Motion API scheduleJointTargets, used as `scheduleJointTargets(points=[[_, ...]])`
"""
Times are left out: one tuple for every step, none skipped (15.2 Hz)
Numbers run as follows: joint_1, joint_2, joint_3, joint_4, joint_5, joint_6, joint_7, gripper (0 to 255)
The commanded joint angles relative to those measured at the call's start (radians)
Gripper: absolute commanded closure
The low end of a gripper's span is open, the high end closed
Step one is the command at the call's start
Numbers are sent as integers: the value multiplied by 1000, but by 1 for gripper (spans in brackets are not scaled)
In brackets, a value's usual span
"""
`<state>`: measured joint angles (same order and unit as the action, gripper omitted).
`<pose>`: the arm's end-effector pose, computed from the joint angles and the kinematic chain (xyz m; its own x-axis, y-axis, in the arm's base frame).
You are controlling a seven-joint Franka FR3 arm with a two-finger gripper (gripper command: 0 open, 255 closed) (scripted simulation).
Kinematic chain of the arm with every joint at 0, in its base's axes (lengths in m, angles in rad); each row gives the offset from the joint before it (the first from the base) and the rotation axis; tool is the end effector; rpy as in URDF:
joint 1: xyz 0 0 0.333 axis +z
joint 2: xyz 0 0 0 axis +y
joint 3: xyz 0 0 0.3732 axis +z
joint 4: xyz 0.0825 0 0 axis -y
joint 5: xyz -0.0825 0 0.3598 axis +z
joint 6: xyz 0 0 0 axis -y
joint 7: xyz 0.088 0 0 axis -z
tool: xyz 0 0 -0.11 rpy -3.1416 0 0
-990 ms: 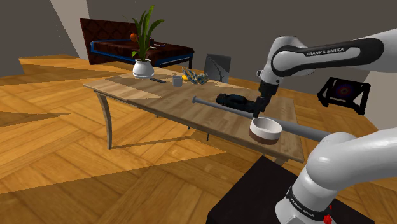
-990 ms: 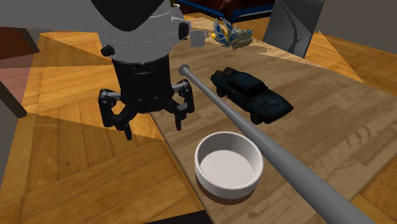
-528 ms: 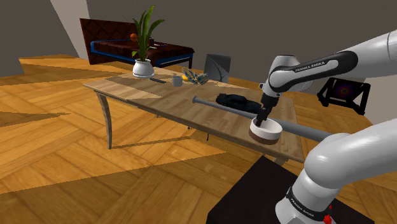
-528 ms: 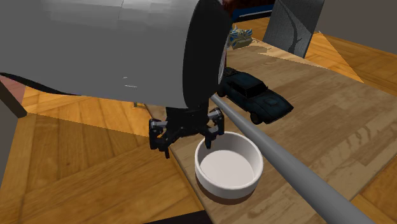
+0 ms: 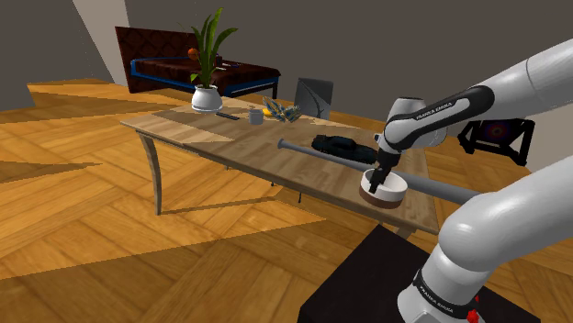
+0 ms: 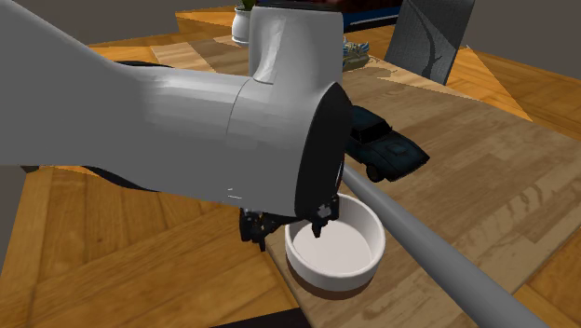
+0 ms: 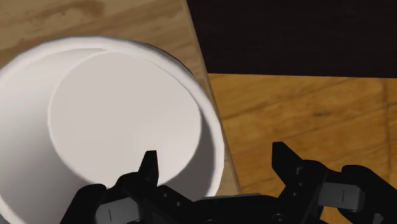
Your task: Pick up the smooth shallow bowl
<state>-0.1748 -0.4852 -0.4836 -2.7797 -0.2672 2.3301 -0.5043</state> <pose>0.2502 -0.1994 0.4007 0.9966 0.0795 0.0204 0.0799 -0.9967 -0.0167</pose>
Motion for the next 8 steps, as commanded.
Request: scheduleJointTargets(points=[[3, 25, -9, -11, 0, 36, -4, 0], [4, 32, -12, -14, 0, 47, -5, 0], [4, 32, -12, -14, 0, 47, -5, 0], [6, 35, -12, -14, 1, 49, -4, 255], [6, 35, -12, -14, 1, 49, -4, 255], [6, 34, -12, -14, 1, 48, -4, 255], [5, 34, -11, -14, 1, 48, -4, 255], [5, 34, -12, -14, 1, 48, -4, 255]])
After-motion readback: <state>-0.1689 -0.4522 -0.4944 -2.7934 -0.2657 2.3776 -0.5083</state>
